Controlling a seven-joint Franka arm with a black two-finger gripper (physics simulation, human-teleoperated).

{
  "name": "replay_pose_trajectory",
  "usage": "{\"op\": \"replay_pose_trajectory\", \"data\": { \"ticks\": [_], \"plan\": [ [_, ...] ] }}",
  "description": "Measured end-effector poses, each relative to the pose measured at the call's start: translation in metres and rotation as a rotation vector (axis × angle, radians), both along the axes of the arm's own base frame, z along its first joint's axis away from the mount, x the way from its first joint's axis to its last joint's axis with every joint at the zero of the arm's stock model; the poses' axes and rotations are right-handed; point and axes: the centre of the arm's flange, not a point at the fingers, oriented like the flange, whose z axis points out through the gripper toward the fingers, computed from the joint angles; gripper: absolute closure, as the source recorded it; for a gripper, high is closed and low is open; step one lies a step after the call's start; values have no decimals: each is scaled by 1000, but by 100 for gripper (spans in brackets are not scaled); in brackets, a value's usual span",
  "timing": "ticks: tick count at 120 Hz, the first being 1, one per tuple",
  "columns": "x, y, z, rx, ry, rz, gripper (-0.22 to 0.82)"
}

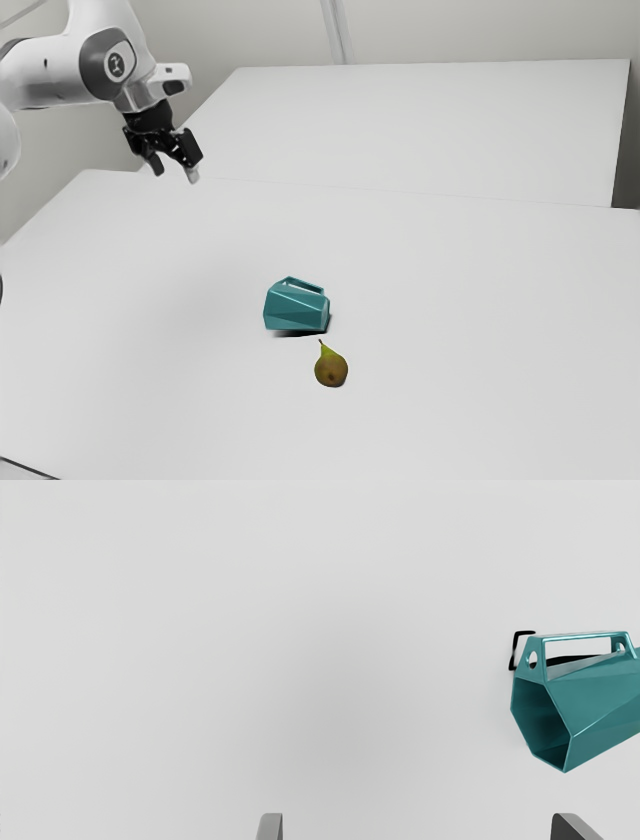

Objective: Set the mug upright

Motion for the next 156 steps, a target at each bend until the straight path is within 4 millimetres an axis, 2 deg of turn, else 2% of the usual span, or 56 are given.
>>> {"op": "replay_pose_trajectory", "data": {
  "ticks": [16,26,32,53,73,79,93,115,156],
  "plan": [
    [-8,6,-1,-20,-21,14,2],
    [-31,8,-6,-46,-34,21,2],
    [-46,10,-15,-60,-49,25,2],
    [-71,28,-58,-118,-157,32,2],
    [-102,41,-129,-444,-309,121,2],
    [-110,46,-142,-509,-366,138,2],
    [-113,49,-160,-546,-469,89,2],
    [-106,40,-188,-529,-541,-47,2],
    [-118,4,-218,-495,-592,-304,3]
  ]
}}
